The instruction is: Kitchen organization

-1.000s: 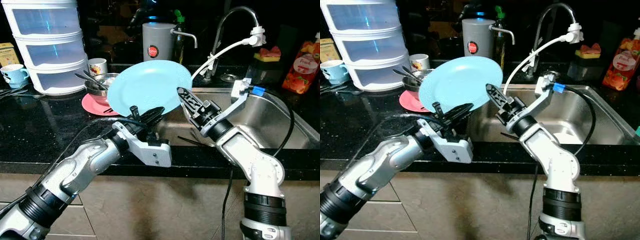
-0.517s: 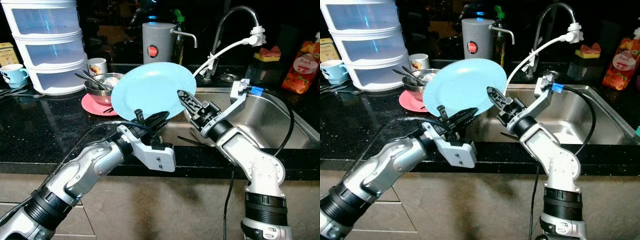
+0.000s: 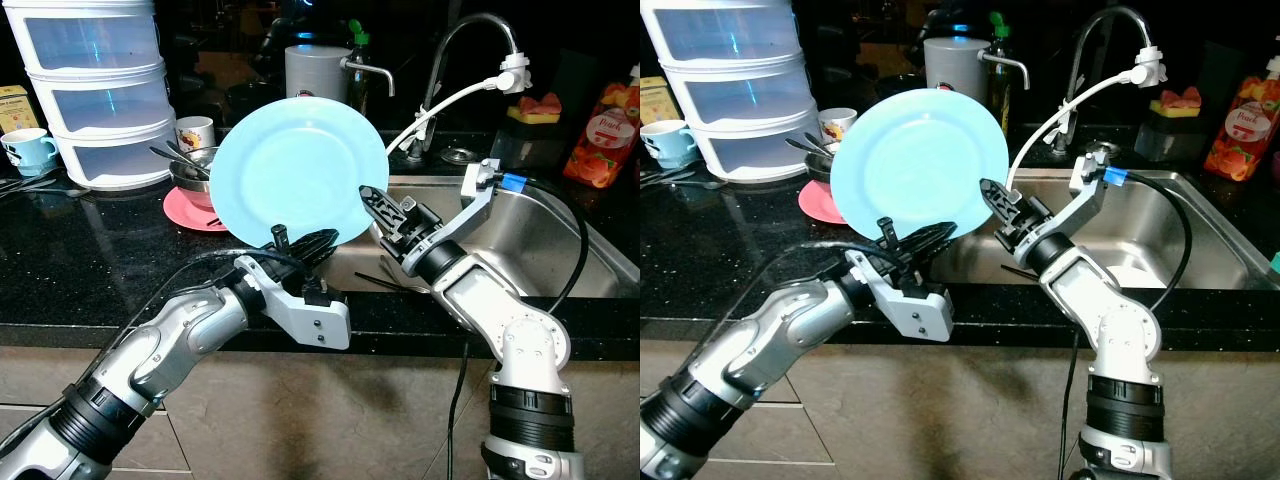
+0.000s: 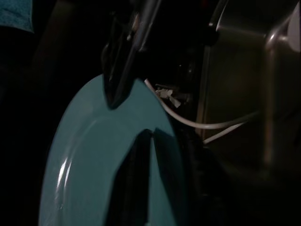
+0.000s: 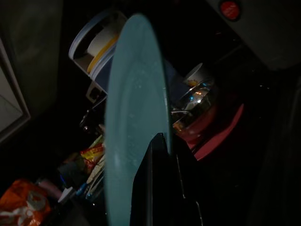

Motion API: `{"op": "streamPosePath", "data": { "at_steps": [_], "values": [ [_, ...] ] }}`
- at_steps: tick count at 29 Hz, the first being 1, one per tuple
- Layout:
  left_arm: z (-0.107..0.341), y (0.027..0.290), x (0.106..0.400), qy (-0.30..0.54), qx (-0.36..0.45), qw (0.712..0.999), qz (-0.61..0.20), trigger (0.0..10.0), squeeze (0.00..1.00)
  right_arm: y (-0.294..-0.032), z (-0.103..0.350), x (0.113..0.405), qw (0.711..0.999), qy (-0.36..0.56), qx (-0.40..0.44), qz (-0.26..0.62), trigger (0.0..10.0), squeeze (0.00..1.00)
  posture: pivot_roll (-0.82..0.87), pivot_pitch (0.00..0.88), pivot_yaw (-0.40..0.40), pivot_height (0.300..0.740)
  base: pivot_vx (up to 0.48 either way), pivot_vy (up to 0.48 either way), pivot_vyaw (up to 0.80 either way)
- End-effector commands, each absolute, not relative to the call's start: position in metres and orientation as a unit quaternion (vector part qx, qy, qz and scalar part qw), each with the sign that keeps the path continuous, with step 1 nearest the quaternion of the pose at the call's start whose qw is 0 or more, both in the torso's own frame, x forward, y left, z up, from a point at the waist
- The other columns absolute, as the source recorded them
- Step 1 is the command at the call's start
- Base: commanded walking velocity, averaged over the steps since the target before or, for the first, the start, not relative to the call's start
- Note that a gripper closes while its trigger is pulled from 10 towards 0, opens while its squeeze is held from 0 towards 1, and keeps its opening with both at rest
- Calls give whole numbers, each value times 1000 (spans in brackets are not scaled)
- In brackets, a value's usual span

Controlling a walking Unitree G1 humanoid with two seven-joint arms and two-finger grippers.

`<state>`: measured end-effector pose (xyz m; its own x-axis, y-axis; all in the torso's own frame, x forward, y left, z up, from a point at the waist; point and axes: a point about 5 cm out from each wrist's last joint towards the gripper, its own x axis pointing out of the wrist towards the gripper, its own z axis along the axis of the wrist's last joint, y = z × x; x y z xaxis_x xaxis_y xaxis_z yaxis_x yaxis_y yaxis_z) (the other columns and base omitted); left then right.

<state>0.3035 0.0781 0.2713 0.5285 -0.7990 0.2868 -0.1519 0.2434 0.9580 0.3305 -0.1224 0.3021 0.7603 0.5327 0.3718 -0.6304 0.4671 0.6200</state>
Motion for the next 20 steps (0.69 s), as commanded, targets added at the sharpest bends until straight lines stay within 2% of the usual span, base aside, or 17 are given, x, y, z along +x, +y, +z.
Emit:
{"op": "streamPosePath", "data": {
  "at_steps": [1,2,3,7,8,9,10,11,15,18,19,20],
  "values": [
    [270,75,301,-422,558,669,-252,10000,1000,-118,303,329,855,-61,380,347,0,0,85,119,-41,740,0,0,0],
    [271,76,302,-423,555,674,-244,10000,1000,-119,303,330,857,-60,379,344,471,0,85,119,-41,740,0,0,0],
    [273,76,302,-425,549,679,-237,10000,0,-120,302,332,862,-61,375,336,10000,0,87,118,-42,740,0,0,0],
    [272,78,302,-422,539,690,-235,10000,0,-126,301,337,876,-71,367,306,10000,0,87,118,-40,740,0,0,0],
    [268,82,302,-403,534,702,-244,10000,0,-137,301,344,892,-88,359,260,10000,0,87,118,-40,740,0,0,0],
    [268,82,302,-403,534,702,-244,10000,0,-137,301,344,892,-88,359,260,10000,0,87,118,-40,740,0,0,0],
    [262,85,302,-370,514,731,-254,10000,0,-153,297,353,911,-98,347,197,10000,0,86,119,-40,740,0,0,0],
    [262,85,302,-370,514,731,-254,10000,0,-153,297,353,911,-98,347,197,10000,0,86,119,-40,740,0,0,0],
    [255,88,304,-313,469,781,-270,10000,0,-177,290,363,929,-107,339,108,10000,0,89,121,-42,740,0,0,0],
    [251,98,313,-250,412,840,-251,10000,0,-197,283,369,931,-108,345,42,10000,0,89,121,-42,740,0,0,0],
    [251,98,313,-250,412,840,-251,10000,0,-197,283,369,931,-108,345,42,10000,0,89,121,-42,740,0,0,0],
    [252,103,317,-229,389,860,-238,10000,0,-201,280,370,939,-107,326,27,10000,0,89,128,-38,740,0,0,0]
  ]
}}
